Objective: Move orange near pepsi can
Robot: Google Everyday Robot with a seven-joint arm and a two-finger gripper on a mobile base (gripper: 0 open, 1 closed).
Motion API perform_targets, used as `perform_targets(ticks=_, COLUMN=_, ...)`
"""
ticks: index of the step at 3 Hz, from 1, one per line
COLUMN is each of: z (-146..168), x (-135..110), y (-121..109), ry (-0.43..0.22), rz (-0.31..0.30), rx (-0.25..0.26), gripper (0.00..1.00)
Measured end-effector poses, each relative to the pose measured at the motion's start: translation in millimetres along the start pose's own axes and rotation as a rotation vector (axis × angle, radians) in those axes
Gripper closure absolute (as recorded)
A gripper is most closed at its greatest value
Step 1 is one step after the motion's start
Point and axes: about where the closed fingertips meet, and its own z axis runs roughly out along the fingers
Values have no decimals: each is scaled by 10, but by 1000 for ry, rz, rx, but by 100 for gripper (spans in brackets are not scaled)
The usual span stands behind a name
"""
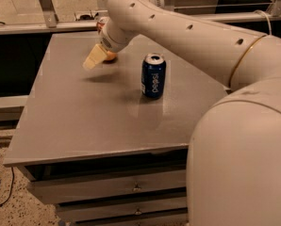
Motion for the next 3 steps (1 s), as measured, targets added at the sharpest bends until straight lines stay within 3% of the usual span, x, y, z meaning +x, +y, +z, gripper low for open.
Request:
perform_targets(ticks=1, z=160, x=30, y=-133, ry=-4, rz=40, rx=22, gripper=0)
perform_targets(ticks=2, z=240, x=42, y=-263, ry=-15, rz=85, rx=39, gripper=17)
perform_targets(ticks=3, z=233, x=8, y=-344, ry=-34, rz=109, rx=51, gripper=41)
